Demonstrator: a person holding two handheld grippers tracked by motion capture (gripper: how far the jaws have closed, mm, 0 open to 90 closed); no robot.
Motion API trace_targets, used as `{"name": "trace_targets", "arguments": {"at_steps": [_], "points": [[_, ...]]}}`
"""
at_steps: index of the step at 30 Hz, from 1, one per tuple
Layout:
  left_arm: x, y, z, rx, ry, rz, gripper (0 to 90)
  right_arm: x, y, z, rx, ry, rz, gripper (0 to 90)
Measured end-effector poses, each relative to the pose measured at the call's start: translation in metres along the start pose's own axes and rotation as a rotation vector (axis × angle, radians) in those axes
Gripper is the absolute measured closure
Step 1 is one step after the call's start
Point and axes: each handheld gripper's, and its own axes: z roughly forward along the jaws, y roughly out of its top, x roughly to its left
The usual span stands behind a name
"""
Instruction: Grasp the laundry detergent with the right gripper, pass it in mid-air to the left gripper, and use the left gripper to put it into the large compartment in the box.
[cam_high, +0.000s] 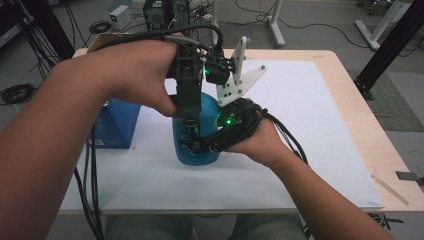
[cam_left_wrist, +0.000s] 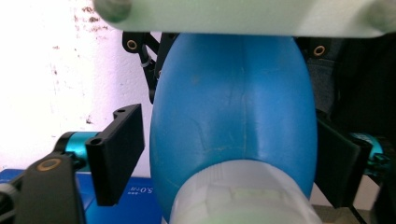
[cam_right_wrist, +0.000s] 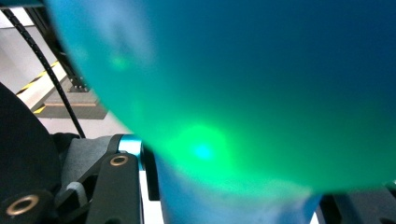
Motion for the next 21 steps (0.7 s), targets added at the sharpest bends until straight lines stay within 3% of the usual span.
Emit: {"name": "trace_targets", "arguments": {"at_steps": [21], "points": [[0.0001, 0.0031, 0.0013, 0.007, 0.001, 0.012, 28.1, -0.0002, 0.0001, -0.0009, -0.008, -0.004, 0.001, 46.4]]}}
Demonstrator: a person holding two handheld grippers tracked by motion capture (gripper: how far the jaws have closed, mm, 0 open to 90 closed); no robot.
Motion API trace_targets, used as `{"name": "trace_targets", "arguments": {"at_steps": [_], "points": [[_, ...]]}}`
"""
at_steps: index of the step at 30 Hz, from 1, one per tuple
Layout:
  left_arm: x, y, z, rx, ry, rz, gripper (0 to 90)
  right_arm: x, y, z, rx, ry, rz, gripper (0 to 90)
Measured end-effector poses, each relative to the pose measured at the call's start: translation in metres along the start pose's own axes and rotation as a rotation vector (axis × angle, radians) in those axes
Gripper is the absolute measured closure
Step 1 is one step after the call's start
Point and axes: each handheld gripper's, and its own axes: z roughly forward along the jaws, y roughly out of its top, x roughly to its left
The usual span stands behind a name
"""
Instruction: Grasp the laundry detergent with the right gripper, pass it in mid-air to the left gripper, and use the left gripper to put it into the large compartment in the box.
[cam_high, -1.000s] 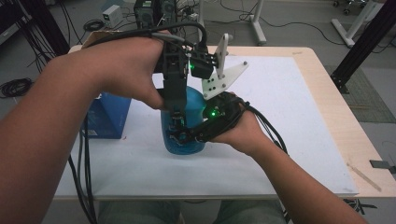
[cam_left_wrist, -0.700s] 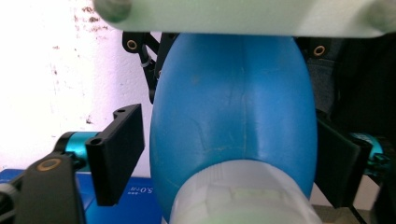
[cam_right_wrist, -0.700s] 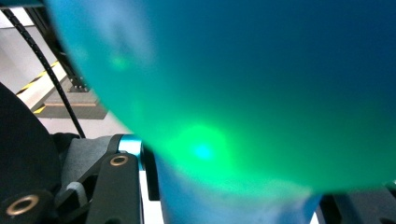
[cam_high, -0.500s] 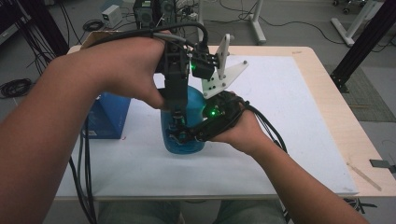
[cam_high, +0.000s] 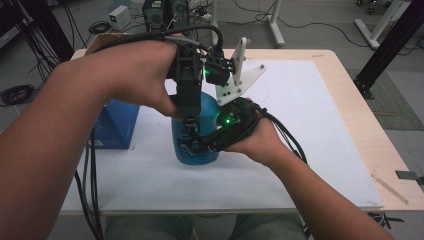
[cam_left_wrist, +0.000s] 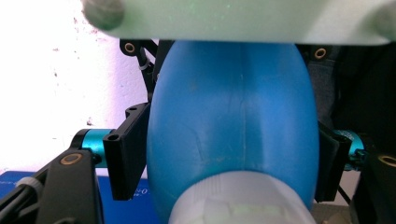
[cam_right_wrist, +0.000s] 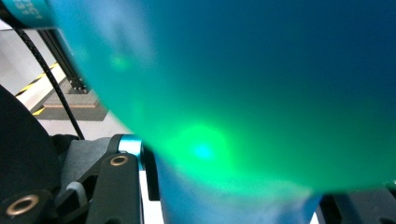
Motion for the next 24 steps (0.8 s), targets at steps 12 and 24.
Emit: {"name": "trace_targets", "arguments": {"at_steps": [12, 24], "points": [[-0.0019, 0.0005, 0.0009, 0.018, -0.008, -0.005, 38.6, 0.0011, 0.0003, 0.0020, 0.001, 0.005, 0.001, 46.5], [-0.0071, 0.0007, -0.0027, 0.028, 0.003, -0.012, 38.9, 0.0041, 0.0023, 0.0025, -0.004, 0.005, -0.015, 45.3]]}}
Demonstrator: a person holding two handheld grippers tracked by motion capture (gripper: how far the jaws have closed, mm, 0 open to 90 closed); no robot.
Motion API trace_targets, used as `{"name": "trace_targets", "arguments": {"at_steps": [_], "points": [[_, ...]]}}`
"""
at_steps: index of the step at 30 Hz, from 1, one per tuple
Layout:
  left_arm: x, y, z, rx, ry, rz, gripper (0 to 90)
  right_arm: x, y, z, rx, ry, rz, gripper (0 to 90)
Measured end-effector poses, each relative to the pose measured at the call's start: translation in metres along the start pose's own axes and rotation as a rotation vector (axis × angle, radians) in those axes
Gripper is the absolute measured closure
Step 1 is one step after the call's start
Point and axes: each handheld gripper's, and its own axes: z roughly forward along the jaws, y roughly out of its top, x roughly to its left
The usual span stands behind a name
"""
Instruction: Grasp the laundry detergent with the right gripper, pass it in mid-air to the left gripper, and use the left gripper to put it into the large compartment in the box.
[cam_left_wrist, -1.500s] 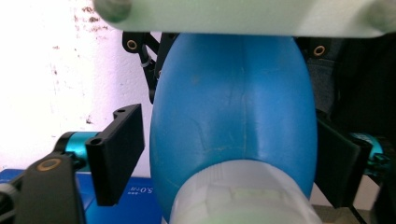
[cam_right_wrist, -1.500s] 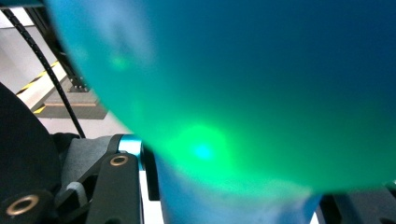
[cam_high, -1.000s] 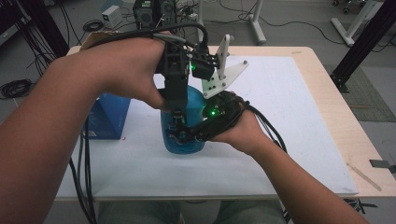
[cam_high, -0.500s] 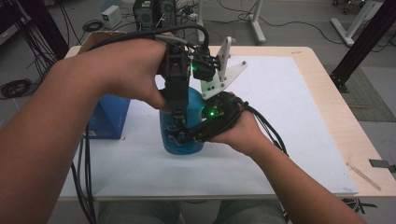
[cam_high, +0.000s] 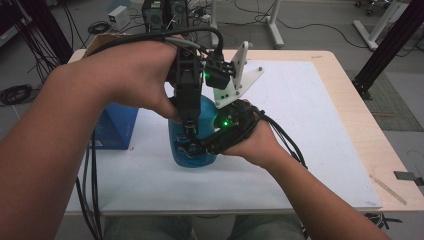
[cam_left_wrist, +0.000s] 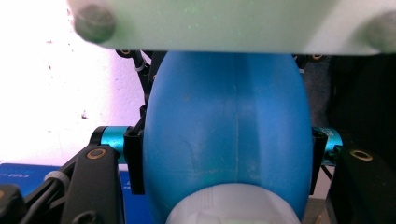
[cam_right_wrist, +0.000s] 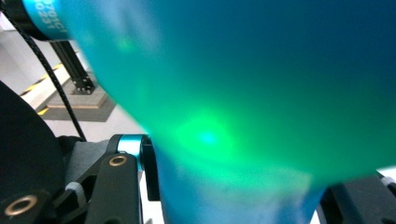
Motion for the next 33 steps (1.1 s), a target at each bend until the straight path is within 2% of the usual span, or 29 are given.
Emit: {"name": "trace_targets", "arguments": {"at_steps": [3, 6, 9, 14, 15, 16, 26, 27, 28, 29, 33], "points": [[0.000, 0.000, -0.001, 0.001, 0.001, 0.000, 38.9, 0.001, 0.001, -0.001, 0.002, 0.000, 0.002, 44.2], [-0.001, -0.001, -0.003, -0.005, 0.004, -0.004, 38.8, 0.003, 0.002, -0.004, 0.010, -0.012, 0.008, 31.6], [-0.002, -0.003, -0.005, -0.004, 0.001, -0.011, 38.8, 0.005, 0.001, -0.008, 0.022, -0.032, 0.011, 25.6], [-0.001, -0.005, -0.006, 0.001, 0.003, -0.016, 38.8, 0.005, 0.000, -0.017, 0.013, -0.058, 0.011, 22.3], [0.000, -0.007, -0.006, 0.007, 0.003, -0.024, 38.8, 0.005, 0.000, -0.019, 0.023, -0.080, 0.013, 15.6], [0.000, -0.007, -0.007, 0.010, 0.004, -0.026, 38.7, 0.004, 0.000, -0.020, 0.031, -0.085, 0.012, 13.1], [0.002, -0.015, -0.014, 0.011, 0.010, -0.048, 38.7, 0.004, 0.001, -0.037, 0.069, -0.110, 0.008, 11.6], [0.002, -0.015, -0.015, 0.012, 0.007, -0.056, 38.7, 0.004, 0.001, -0.039, 0.075, -0.117, 0.005, 9.3], [0.003, -0.017, -0.016, 0.015, 0.007, -0.061, 38.7, 0.005, 0.002, -0.041, 0.083, -0.134, -0.002, 3.2], [0.004, -0.017, -0.016, 0.013, 0.010, -0.059, 38.7, 0.005, 0.002, -0.043, 0.097, -0.157, 0.000, 2.9], [0.005, -0.021, -0.020, 0.016, 0.010, -0.069, 38.7, 0.005, 0.005, -0.050, 0.123, -0.173, -0.009, 2.8]]}}
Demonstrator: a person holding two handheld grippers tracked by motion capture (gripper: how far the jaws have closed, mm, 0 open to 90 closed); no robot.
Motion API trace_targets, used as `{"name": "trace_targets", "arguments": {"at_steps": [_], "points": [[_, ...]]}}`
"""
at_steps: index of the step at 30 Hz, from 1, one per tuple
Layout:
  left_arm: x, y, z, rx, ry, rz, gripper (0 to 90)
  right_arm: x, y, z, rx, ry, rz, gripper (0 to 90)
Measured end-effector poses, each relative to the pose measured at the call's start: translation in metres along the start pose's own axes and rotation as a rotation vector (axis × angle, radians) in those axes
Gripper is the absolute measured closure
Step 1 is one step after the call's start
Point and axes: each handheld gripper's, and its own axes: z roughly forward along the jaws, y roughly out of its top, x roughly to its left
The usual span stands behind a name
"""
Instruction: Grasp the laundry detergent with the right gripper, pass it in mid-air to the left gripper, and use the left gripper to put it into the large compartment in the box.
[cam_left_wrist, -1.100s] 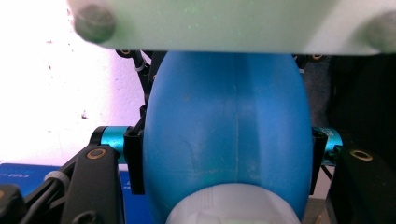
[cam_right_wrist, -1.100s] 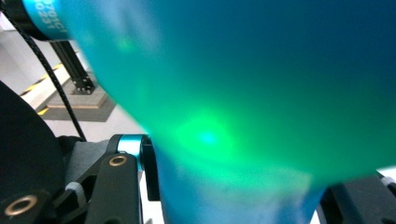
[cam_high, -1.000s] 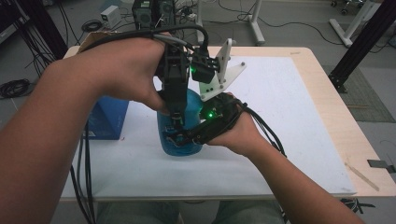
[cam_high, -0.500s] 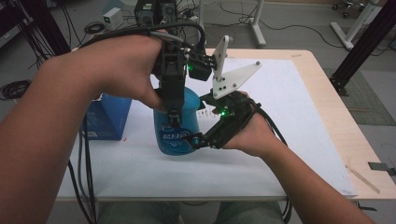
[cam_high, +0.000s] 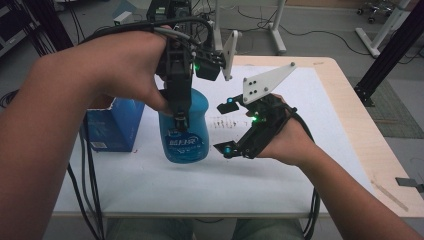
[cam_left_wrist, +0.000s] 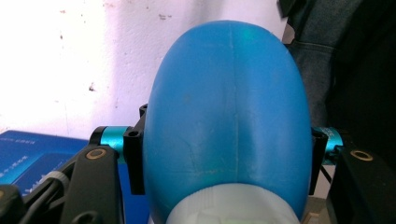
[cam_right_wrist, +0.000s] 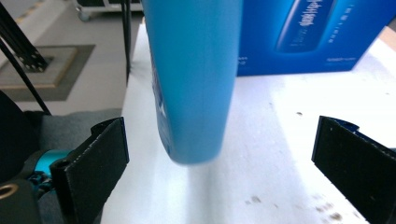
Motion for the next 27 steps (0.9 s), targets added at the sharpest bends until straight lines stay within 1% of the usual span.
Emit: {"name": "trace_targets", "arguments": {"at_steps": [1, 2, 4, 6, 7, 8, 9, 10, 11, 12, 13, 14, 15, 16, 17, 18, 20, 21, 22, 23, 24, 27], "points": [[0.001, -0.002, -0.003, 0.001, -0.004, -0.007, 38.7, -0.001, 0.001, -0.004, 0.007, -0.006, -0.003, 2.7], [0.002, -0.004, -0.006, -0.002, -0.004, -0.018, 38.6, -0.001, 0.003, -0.008, 0.027, -0.024, -0.013, 0.7], [0.004, -0.008, -0.011, -0.003, -0.001, -0.029, 38.6, -0.003, 0.006, -0.014, 0.061, -0.030, -0.028, 0.5], [0.006, -0.011, -0.018, 0.000, 0.006, -0.049, 38.6, -0.006, 0.008, -0.020, 0.112, -0.038, -0.032, 0.5], [0.006, -0.011, -0.018, 0.000, 0.006, -0.049, 38.6, -0.006, 0.008, -0.020, 0.112, -0.038, -0.032, 0.5], [0.009, -0.015, -0.026, 0.002, 0.010, -0.080, 38.6, -0.008, 0.009, -0.023, 0.132, -0.046, -0.039, 0.5], [0.011, -0.018, -0.030, 0.006, 0.013, -0.092, 38.5, -0.012, 0.011, -0.029, 0.182, -0.046, -0.032, 0.5], [0.013, -0.020, -0.035, 0.008, 0.016, -0.109, 38.5, -0.014, 0.012, -0.032, 0.209, -0.061, -0.039, 0.5], [0.015, -0.023, -0.040, 0.012, 0.020, -0.121, 38.5, -0.016, 0.013, -0.034, 0.236, -0.062, -0.044, 0.5], [0.017, -0.026, -0.044, 0.014, 0.021, -0.142, 38.5, -0.018, 0.014, -0.037, 0.262, -0.065, -0.045, 0.5], [0.019, -0.029, -0.049, 0.021, 0.025, -0.157, 38.5, -0.020, 0.015, -0.040, 0.283, -0.075, -0.049, 0.5], [0.021, -0.032, -0.054, 0.024, 0.027, -0.172, 38.5, -0.022, 0.017, -0.042, 0.306, -0.073, -0.048, 0.5], [0.021, -0.032, -0.054, 0.024, 0.027, -0.172, 38.5, -0.022, 0.017, -0.042, 0.306, -0.073, -0.048, 0.5], [0.026, -0.039, -0.063, 0.025, 0.035, -0.212, 38.5, -0.024, 0.018, -0.044, 0.327, -0.075, -0.050, 0.6], [0.031, -0.046, -0.070, 0.026, 0.033, -0.250, 38.5, -0.028, 0.022, -0.050, 0.390, -0.076, -0.053, 0.6], [0.031, -0.046, -0.070, 0.026, 0.033, -0.250, 38.5, -0.028, 0.022, -0.050, 0.390, -0.076, -0.053, 0.6], [0.037, -0.055, -0.081, 0.022, 0.034, -0.294, 38.5, -0.031, 0.025, -0.053, 0.425, -0.079, -0.054, 0.6], [0.037, -0.055, -0.081, 0.022, 0.034, -0.294, 38.5, -0.031, 0.025, -0.053, 0.425, -0.079, -0.054, 0.6], [0.045, -0.069, -0.093, 0.020, 0.037, -0.369, 38.4, -0.034, 0.028, -0.057, 0.469, -0.083, -0.070, 0.6], [0.045, -0.069, -0.093, 0.020, 0.037, -0.369, 38.4, -0.034, 0.028, -0.057, 0.469, -0.083, -0.070, 0.6], [0.047, -0.073, -0.097, 0.019, 0.044, -0.400, 38.4, -0.035, 0.029, -0.059, 0.470, -0.085, -0.080, 0.6], [0.053, -0.086, -0.105, 0.023, 0.069, -0.500, 38.4, -0.036, 0.031, -0.064, 0.475, -0.094, -0.081, 0.6]]}}
